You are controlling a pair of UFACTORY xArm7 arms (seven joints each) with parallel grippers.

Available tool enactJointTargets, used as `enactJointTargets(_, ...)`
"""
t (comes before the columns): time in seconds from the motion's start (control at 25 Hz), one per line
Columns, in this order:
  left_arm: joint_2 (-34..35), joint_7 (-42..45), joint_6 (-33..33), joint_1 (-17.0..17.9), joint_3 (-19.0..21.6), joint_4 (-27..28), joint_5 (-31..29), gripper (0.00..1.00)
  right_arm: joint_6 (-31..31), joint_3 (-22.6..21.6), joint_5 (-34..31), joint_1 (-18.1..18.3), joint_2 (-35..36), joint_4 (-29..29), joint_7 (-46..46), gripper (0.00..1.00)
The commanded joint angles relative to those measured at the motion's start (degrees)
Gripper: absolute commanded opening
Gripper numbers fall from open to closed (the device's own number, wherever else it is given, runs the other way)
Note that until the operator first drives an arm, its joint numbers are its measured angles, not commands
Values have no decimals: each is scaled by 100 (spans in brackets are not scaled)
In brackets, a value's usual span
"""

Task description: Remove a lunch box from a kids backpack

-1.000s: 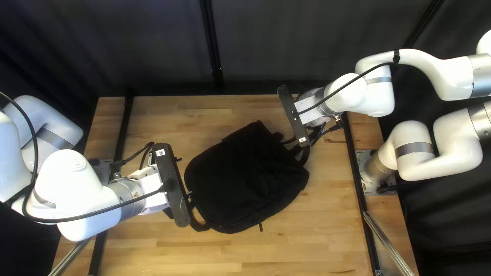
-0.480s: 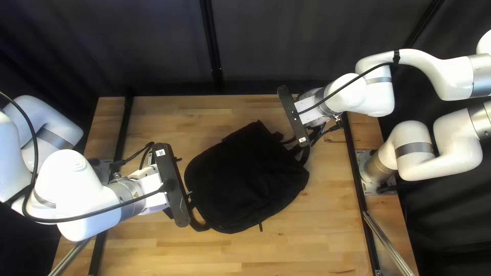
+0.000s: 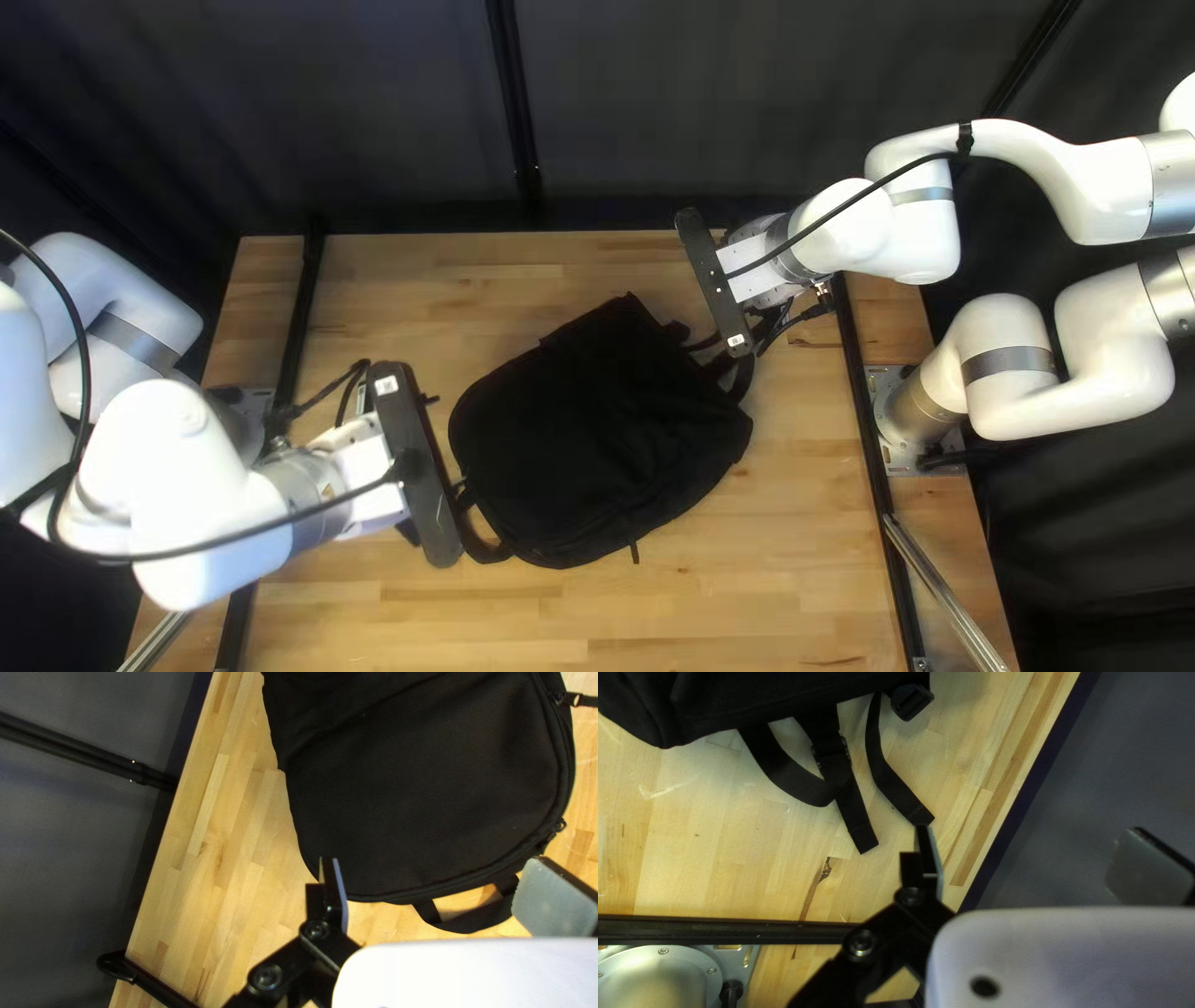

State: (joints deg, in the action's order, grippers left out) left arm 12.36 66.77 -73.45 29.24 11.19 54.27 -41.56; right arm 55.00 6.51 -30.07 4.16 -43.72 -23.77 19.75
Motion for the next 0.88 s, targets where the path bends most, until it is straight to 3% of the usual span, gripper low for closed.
enactJointTargets(0.04, -579, 625, -120, 149, 282, 253, -168, 100, 0, 0, 0, 0, 0, 0, 0, 100)
enactJointTargets(0.44, -2541, 2361, -232, 552, 419, 1089, -604, 100, 0, 0, 0, 0, 0, 0, 0, 100)
enactJointTargets(0.6, -3531, 3202, -525, 824, 332, 1833, -650, 100, 0, 0, 0, 0, 0, 0, 0, 100)
enactJointTargets(0.88, -4233, 4203, -281, 838, 123, 2218, -716, 100, 0, 0, 0, 0, 0, 0, 0, 100)
